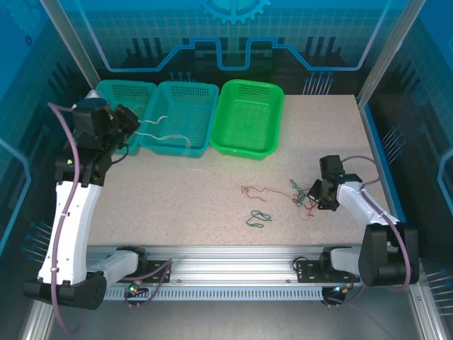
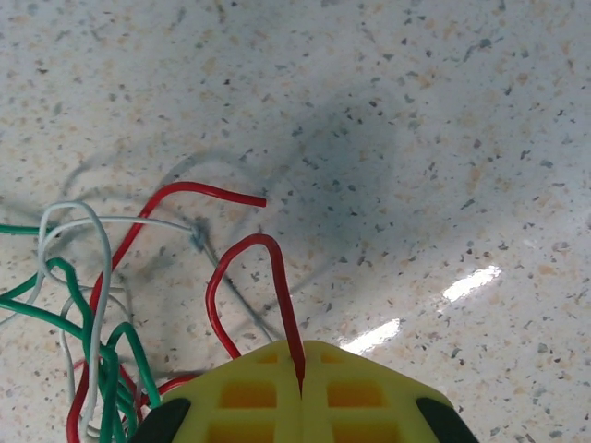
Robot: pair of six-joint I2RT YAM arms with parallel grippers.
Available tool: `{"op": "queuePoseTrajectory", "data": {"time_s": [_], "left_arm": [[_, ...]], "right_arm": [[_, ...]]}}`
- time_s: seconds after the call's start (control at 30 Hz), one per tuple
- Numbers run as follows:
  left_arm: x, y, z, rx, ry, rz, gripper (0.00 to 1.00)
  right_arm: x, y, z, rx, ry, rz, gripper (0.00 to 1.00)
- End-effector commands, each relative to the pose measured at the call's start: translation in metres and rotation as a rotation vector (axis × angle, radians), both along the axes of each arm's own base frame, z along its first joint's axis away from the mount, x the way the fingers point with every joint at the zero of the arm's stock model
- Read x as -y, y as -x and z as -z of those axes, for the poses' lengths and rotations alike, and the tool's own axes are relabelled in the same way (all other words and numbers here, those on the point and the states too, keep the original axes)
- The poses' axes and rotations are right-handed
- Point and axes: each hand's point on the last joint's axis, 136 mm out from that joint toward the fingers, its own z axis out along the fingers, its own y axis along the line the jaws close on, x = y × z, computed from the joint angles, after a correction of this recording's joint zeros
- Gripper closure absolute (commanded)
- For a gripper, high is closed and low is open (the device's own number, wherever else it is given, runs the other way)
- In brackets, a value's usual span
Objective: Untangle the cables
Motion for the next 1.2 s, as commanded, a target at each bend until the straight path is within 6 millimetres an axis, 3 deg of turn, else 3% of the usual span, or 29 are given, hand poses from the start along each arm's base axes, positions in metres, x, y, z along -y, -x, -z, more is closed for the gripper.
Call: {"op": "queuePoseTrajectory", "data": {"time_s": [0.0, 0.23, 0.57, 0.77, 0.93, 1.17], "left_arm": [[-0.007, 0.002, -0.016, 0.013, -0.03, 0.016, 1.0], [-0.018, -0.024, -0.046, 0.098, -0.039, 0.002, 1.0], [-0.083, -0.064, -0.099, 0.213, -0.15, -0.129, 1.0], [-0.098, -0.102, -0.12, 0.295, -0.118, -0.131, 1.0], [-0.113, -0.136, -0.116, 0.289, -0.087, -0.144, 1.0], [-0.147, -0.181, -0.074, 0.213, -0.071, -0.17, 1.0]], "right_arm": [[0.0, 0.005, 0.009, -0.025, -0.038, 0.036, 1.0], [-0.022, -0.007, 0.012, 0.0, -0.154, -0.029, 1.0], [-0.039, -0.014, 0.001, 0.047, -0.23, -0.111, 1.0], [-0.046, -0.016, -0.003, 0.049, -0.266, -0.136, 1.0], [-0.048, -0.014, -0.006, 0.046, -0.278, -0.144, 1.0], [-0.049, -0.012, -0.009, 0.054, -0.285, -0.137, 1.0]]}}
